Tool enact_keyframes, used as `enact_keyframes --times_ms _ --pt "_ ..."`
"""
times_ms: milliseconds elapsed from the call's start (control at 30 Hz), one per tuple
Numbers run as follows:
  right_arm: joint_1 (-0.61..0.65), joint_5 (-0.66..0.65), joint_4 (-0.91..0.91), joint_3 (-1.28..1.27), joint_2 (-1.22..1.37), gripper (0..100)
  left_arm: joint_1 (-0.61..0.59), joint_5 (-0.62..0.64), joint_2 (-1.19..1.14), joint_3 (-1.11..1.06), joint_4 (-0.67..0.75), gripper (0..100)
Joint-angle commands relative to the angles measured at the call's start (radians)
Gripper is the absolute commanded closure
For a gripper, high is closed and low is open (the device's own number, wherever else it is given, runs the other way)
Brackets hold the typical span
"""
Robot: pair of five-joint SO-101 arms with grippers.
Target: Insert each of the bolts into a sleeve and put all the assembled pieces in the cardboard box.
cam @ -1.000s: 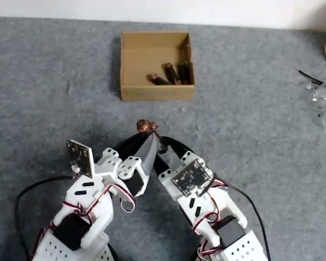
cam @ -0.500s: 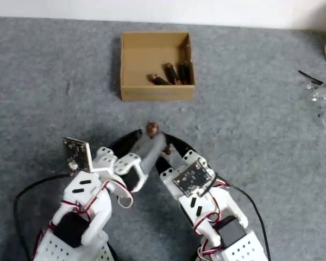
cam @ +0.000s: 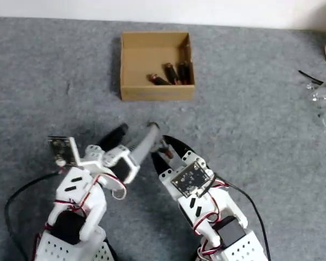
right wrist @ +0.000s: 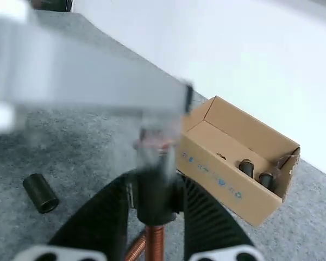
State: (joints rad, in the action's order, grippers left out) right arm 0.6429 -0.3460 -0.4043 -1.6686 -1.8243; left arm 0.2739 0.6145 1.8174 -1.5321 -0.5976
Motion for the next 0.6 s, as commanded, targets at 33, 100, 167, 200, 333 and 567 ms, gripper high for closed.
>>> enact_keyframes --times_ms 33,100,167,200,333,567 --pt "0.002 -0.012 0.004 -0.120 -0.012 99.5 -0.130 0.084 0.012 0.073 0.005 72" --pt "0.001 -0.012 0.004 -0.120 -0.012 99.5 -0.162 0.106 0.012 0.079 0.005 72" --pt "0.001 -0.012 0.004 -0.120 -0.012 99.5 -0.206 0.130 0.012 0.084 0.005 72" --pt "0.001 -0.012 0.004 -0.120 -0.012 99.5 -0.234 0.149 0.012 0.084 0.005 72" --pt "0.001 -0.012 0.004 -0.120 -0.012 99.5 -0.311 0.173 0.012 0.077 0.005 72" --pt "-0.035 -0.009 0.005 -0.116 -0.012 99.5 -0.397 -0.003 0.008 0.044 0.005 72"
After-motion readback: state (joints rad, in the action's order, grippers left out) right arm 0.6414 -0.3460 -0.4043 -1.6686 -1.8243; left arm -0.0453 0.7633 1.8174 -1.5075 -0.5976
